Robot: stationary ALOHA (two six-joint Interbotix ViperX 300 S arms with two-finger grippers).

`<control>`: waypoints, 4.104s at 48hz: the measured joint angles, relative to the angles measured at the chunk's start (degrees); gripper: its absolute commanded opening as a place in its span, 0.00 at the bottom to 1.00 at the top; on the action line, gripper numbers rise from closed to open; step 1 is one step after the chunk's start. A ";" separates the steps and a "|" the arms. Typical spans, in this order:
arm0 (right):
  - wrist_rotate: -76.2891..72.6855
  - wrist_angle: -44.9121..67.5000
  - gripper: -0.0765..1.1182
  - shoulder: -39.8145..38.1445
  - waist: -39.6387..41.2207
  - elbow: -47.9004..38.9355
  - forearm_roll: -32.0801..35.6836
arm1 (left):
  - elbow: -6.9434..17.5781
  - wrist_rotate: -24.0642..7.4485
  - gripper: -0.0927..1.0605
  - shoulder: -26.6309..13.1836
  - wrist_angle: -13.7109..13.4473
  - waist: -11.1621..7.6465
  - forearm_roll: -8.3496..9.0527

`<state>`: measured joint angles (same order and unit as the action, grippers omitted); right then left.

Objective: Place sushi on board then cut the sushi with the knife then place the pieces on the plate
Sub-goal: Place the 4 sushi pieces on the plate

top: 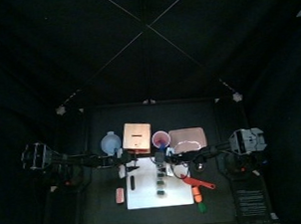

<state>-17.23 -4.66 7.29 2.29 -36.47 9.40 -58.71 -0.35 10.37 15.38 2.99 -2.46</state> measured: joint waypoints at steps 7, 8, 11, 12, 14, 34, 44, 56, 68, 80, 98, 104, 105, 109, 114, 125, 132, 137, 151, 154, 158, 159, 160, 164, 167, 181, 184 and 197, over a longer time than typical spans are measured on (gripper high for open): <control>0.09 -0.09 0.69 1.76 0.00 0.44 -0.18 | -0.18 0.09 0.78 0.00 0.00 0.00 0.00; 0.09 -0.09 0.67 1.93 0.00 0.53 -0.09 | -0.26 0.09 0.78 0.00 0.00 0.00 0.00; 0.09 -0.09 0.59 2.02 0.00 0.62 -0.18 | -0.18 0.00 0.78 0.00 0.00 0.00 0.00; 0.09 -0.09 0.57 2.02 0.00 0.70 -0.18 | -0.26 0.00 0.78 0.00 0.00 0.00 0.00; 0.09 -0.09 0.54 2.02 0.00 0.70 -0.18 | -0.26 0.00 0.78 0.00 0.00 -0.09 0.00; 0.00 -10.20 0.50 -10.28 0.09 -2.99 -1.41 | -0.26 0.18 0.78 0.00 0.00 -0.09 0.00; 0.00 -13.45 0.50 -19.51 2.20 -7.65 -3.60 | -0.26 0.18 0.78 -0.18 -0.09 0.00 0.00; 0.00 -11.69 0.50 -20.74 12.92 -10.28 -2.37 | -0.26 0.18 0.78 -0.35 -0.09 0.09 0.00; 0.00 -10.20 0.59 -12.83 20.04 -10.99 0.97 | -0.79 0.26 0.78 -0.35 -0.09 0.18 -0.18; 0.09 -9.76 0.72 -8.09 22.76 -10.90 1.85 | -0.79 0.26 0.78 -0.35 -0.18 0.18 -0.26; 0.09 -13.10 0.74 -15.64 20.57 -10.55 2.20 | -0.88 0.35 0.78 -0.35 -0.26 0.09 -0.26; 0.09 -13.97 0.74 -20.21 13.97 -9.67 1.32 | -0.88 0.26 0.78 -0.35 -0.18 0.18 -0.35; 0.09 -13.89 0.74 -20.65 12.74 -9.49 1.05 | -0.88 0.26 0.78 -0.26 -0.18 0.18 -0.35; 0.09 -13.45 0.74 -21.27 7.38 -8.70 -0.18 | -0.88 0.26 0.78 -0.35 -0.18 0.18 -0.35; 0.09 -12.57 0.74 -20.48 2.20 -7.29 -1.85 | -0.88 0.35 0.78 -0.35 -0.26 0.18 -0.53; 0.09 -9.58 0.74 -13.80 -4.31 -3.34 -5.63 | -0.88 0.26 0.78 -0.35 -0.26 0.09 -1.41; 0.09 -9.05 0.74 -9.58 -5.36 -1.23 -5.98 | -0.88 0.35 0.78 -0.35 -0.26 0.09 -1.58; 0.09 -8.88 0.74 -7.12 -5.71 0.00 -6.15 | -0.88 0.26 0.78 -0.26 -0.26 0.00 -1.58; 0.00 -8.88 0.74 -3.16 -6.86 2.81 -5.98 | -0.97 0.35 0.78 -0.35 -0.26 0.00 -1.58; 0.09 -8.88 0.74 -2.72 -7.03 3.08 -5.98 | -0.97 0.26 0.78 -0.35 -0.35 0.00 -1.58; 0.09 -8.88 0.74 -1.85 -6.86 3.34 -5.98 | -0.88 0.26 0.78 -0.35 -0.35 0.00 -1.49; 0.09 -8.88 0.74 -1.58 -6.86 3.43 -5.89 | -0.88 0.35 0.78 -0.35 -0.35 0.00 -1.58; 0.09 -8.88 0.74 -1.23 -6.86 3.52 -5.89 | -0.97 0.35 0.78 -0.35 -0.35 0.00 -1.58; 0.09 -8.88 0.74 0.00 -6.68 3.87 -5.89 | -1.05 0.35 0.78 -0.35 -0.35 0.00 -1.58; 0.09 -8.88 0.73 1.14 -6.68 4.13 -5.80 | -1.23 0.26 0.78 -0.35 -0.35 0.00 -1.58; 0.09 -8.96 0.51 2.20 -6.68 4.48 -5.54 | -1.32 0.26 0.78 -0.35 -0.35 0.00 -1.58; 0.09 -9.14 0.47 2.02 -6.68 4.39 -5.63 | -1.41 0.26 0.78 -0.35 -0.35 0.00 -1.58; 0.09 -12.66 0.47 -8.61 -3.69 -1.49 -6.15 | -1.41 0.26 0.78 -0.26 -0.35 -0.09 -1.58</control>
<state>-17.14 -17.31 -1.32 -1.41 -37.97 3.25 -60.12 -0.09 10.11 15.03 2.90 -4.04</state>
